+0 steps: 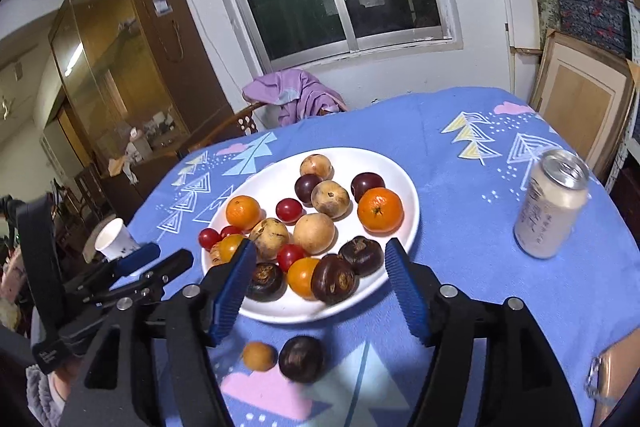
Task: Organize fruits
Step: 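Release the tomato onto the plate with the left tool while the right tool releases the mangosteen, then move both open tools back toward the last two fruits, then grasp a small tan fruit with the left tool while the right tool grasps a dark mangosteen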
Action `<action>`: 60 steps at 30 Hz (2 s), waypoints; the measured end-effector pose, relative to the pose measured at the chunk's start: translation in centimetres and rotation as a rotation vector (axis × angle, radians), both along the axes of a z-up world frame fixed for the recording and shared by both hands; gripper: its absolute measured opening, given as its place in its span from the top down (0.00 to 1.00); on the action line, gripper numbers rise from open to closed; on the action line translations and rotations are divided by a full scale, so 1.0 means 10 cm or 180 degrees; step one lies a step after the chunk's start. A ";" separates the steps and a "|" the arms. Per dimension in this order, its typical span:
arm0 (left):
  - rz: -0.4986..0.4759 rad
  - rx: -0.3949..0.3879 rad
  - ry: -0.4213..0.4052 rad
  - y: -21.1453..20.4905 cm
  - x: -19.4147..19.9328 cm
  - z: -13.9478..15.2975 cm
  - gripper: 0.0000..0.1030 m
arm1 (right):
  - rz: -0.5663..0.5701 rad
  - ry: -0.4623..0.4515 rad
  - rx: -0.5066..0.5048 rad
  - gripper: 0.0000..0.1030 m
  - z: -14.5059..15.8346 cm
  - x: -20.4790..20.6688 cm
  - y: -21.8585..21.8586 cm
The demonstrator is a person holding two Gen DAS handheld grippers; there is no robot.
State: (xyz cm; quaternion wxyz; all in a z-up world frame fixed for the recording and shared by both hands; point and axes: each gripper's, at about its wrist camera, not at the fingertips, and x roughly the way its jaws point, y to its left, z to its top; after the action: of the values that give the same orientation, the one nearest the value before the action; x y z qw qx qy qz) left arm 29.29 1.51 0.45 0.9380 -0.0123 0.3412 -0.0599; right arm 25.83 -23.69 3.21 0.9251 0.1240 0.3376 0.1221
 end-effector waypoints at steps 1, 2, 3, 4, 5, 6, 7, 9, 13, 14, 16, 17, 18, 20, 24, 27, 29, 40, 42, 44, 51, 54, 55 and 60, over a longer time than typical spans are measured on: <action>-0.0030 0.0039 0.0002 -0.02 -0.10 -0.03 0.38 | 0.0001 0.0018 0.0039 0.32 -0.02 -0.08 -0.04; -0.0071 0.0089 0.0015 -0.05 -0.20 -0.07 0.38 | -0.0012 0.0037 0.0053 0.31 -0.05 -0.15 -0.07; -0.0097 0.0125 0.0026 -0.07 -0.27 -0.11 0.38 | -0.0029 0.0056 0.0051 0.30 -0.08 -0.21 -0.10; -0.0134 0.0175 0.0041 -0.13 -0.35 -0.16 0.38 | -0.0042 0.0074 0.0054 0.30 -0.11 -0.26 -0.14; -0.0174 0.0217 0.0050 -0.19 -0.42 -0.20 0.38 | -0.0050 0.0092 0.0066 0.30 -0.13 -0.31 -0.16; -0.0216 0.0257 0.0055 -0.25 -0.46 -0.24 0.38 | -0.0063 0.0124 0.0096 0.30 -0.17 -0.35 -0.21; -0.0296 0.0330 0.0046 -0.34 -0.51 -0.28 0.38 | -0.0074 0.0146 0.0126 0.29 -0.19 -0.39 -0.24; -0.0414 0.0456 0.0003 -0.49 -0.59 -0.33 0.38 | -0.0094 0.0193 0.0220 0.29 -0.23 -0.44 -0.31; -0.0531 0.0621 0.0017 -0.69 -0.62 -0.44 0.38 | -0.0109 0.0219 0.0389 0.29 -0.22 -0.44 -0.41; -0.0540 0.0625 0.0072 -0.70 -0.60 -0.47 0.38 | -0.0111 0.0221 0.0406 0.29 -0.22 -0.44 -0.42; -0.0503 0.0541 0.0143 -0.67 -0.55 -0.49 0.38 | -0.0117 0.0221 0.0434 0.29 -0.21 -0.44 -0.43; -0.0489 0.0499 0.0178 -0.66 -0.52 -0.50 0.38 | -0.0109 0.0224 0.0434 0.29 -0.21 -0.44 -0.42; -0.0479 0.0478 0.0209 -0.66 -0.49 -0.51 0.38 | -0.0093 0.0234 0.0424 0.29 -0.22 -0.44 -0.40; -0.0504 0.0467 0.0280 -0.69 -0.43 -0.54 0.38 | -0.0075 0.0254 0.0409 0.28 -0.22 -0.43 -0.38; -0.0603 0.0520 0.0305 -0.80 -0.39 -0.56 0.38 | -0.0051 0.0279 0.0398 0.28 -0.24 -0.43 -0.34; -0.0617 0.0565 0.0328 -0.86 -0.35 -0.57 0.43 | -0.0056 0.0296 0.0408 0.28 -0.25 -0.42 -0.35; -0.0621 0.0516 0.0367 -0.84 -0.32 -0.58 0.47 | -0.0062 0.0309 0.0416 0.28 -0.26 -0.42 -0.35; -0.0639 0.0372 0.0520 -0.79 -0.23 -0.64 0.56 | -0.0012 0.0383 0.0345 0.28 -0.31 -0.39 -0.27; -0.0634 0.0357 0.0529 -0.79 -0.23 -0.64 0.58 | -0.0001 0.0396 0.0323 0.28 -0.33 -0.39 -0.25; -0.0639 0.0320 0.0525 -0.76 -0.22 -0.64 0.74 | 0.0012 0.0412 0.0294 0.28 -0.34 -0.39 -0.24; -0.0529 0.0332 0.0475 -0.62 -0.26 -0.60 0.74 | 0.0023 0.0461 0.0260 0.28 -0.40 -0.37 -0.22; -0.0407 0.0488 0.0388 -0.47 -0.36 -0.56 0.74 | 0.0069 0.0474 0.0160 0.28 -0.44 -0.36 -0.15; -0.0341 0.0487 0.0376 -0.37 -0.39 -0.54 0.74 | 0.0085 0.0467 0.0087 0.28 -0.45 -0.36 -0.11; -0.0150 0.0352 0.0354 -0.06 -0.50 -0.48 0.74 | 0.0214 0.0317 -0.0584 0.28 -0.51 -0.40 0.22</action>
State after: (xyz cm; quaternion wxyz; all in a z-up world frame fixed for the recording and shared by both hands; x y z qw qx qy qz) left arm 24.27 0.88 -4.35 0.9152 0.0442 0.3957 -0.0623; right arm 21.81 -21.52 -1.90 0.9100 0.0332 0.3968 0.1153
